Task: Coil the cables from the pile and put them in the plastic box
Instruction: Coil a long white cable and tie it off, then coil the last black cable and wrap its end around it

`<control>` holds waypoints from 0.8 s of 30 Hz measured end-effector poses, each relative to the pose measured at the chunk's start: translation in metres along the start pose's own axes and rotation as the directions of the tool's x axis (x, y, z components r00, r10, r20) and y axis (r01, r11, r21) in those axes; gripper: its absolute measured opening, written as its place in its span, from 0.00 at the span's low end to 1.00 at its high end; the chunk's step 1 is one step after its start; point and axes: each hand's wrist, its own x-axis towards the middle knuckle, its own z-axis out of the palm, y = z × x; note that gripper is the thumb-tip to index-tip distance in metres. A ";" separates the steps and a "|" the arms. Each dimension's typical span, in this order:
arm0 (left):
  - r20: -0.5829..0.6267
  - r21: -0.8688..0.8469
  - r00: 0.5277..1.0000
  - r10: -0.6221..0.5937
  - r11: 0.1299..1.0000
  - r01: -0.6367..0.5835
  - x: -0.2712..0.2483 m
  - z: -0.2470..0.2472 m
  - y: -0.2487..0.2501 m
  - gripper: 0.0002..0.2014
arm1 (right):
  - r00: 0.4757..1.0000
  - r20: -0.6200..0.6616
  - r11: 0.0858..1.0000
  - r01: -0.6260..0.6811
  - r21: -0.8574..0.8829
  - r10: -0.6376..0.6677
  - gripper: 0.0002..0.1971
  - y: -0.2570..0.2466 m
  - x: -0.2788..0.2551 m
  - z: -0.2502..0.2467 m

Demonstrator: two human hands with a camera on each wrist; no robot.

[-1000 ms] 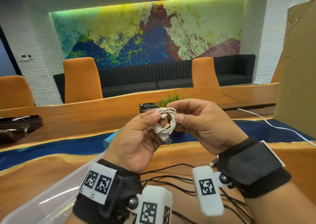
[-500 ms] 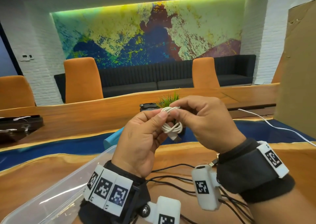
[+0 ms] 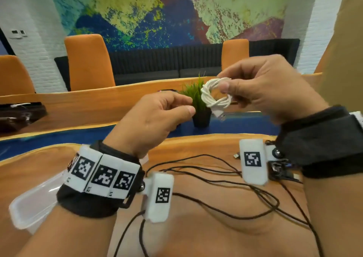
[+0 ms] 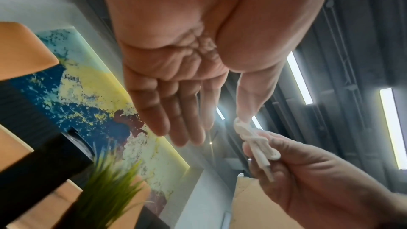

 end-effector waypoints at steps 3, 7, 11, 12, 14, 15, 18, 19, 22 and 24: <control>0.096 0.370 0.990 -0.103 0.927 0.060 0.000 -0.006 -0.007 0.12 | 0.993 -0.027 0.990 -0.116 -0.085 0.114 0.08 0.006 0.003 -0.017; 0.242 0.724 0.919 -0.310 0.689 0.041 -0.005 -0.007 -0.027 0.13 | 0.947 0.027 0.922 -0.306 -0.239 0.321 0.07 0.024 0.001 -0.042; 0.295 0.886 0.800 -0.522 0.463 -0.026 -0.024 0.003 -0.045 0.17 | 0.857 0.103 0.767 -0.391 -0.509 0.506 0.02 0.059 -0.014 -0.063; 0.291 0.903 0.761 -0.580 0.429 -0.018 -0.030 0.007 -0.048 0.19 | 0.826 0.122 0.732 -0.406 -0.547 0.550 0.02 0.070 -0.019 -0.067; 0.269 0.931 0.714 -0.647 0.365 -0.020 -0.044 0.015 -0.053 0.21 | 0.764 0.138 0.675 -0.450 -0.585 0.630 0.04 0.089 -0.030 -0.073; 0.259 0.940 0.708 -0.657 0.340 -0.028 -0.049 0.018 -0.056 0.22 | 0.737 0.134 0.657 -0.485 -0.578 0.662 0.05 0.097 -0.036 -0.074; 0.272 0.937 0.702 -0.658 0.346 -0.038 -0.058 0.020 -0.057 0.21 | 0.669 0.107 0.622 -0.603 -0.499 0.735 0.06 0.112 -0.053 -0.076; 0.276 0.933 0.694 -0.665 0.359 -0.028 -0.058 0.020 -0.057 0.18 | 0.650 0.100 0.611 -0.636 -0.472 0.754 0.06 0.114 -0.058 -0.076; 0.281 0.925 0.712 -0.643 0.379 -0.023 -0.060 0.020 -0.057 0.17 | 0.608 0.060 0.577 -0.712 -0.399 0.792 0.07 0.120 -0.065 -0.082; 0.276 0.908 0.724 -0.633 0.418 0.019 -0.061 0.017 -0.060 0.16 | 0.570 0.025 0.546 -0.772 -0.325 0.821 0.08 0.125 -0.067 -0.090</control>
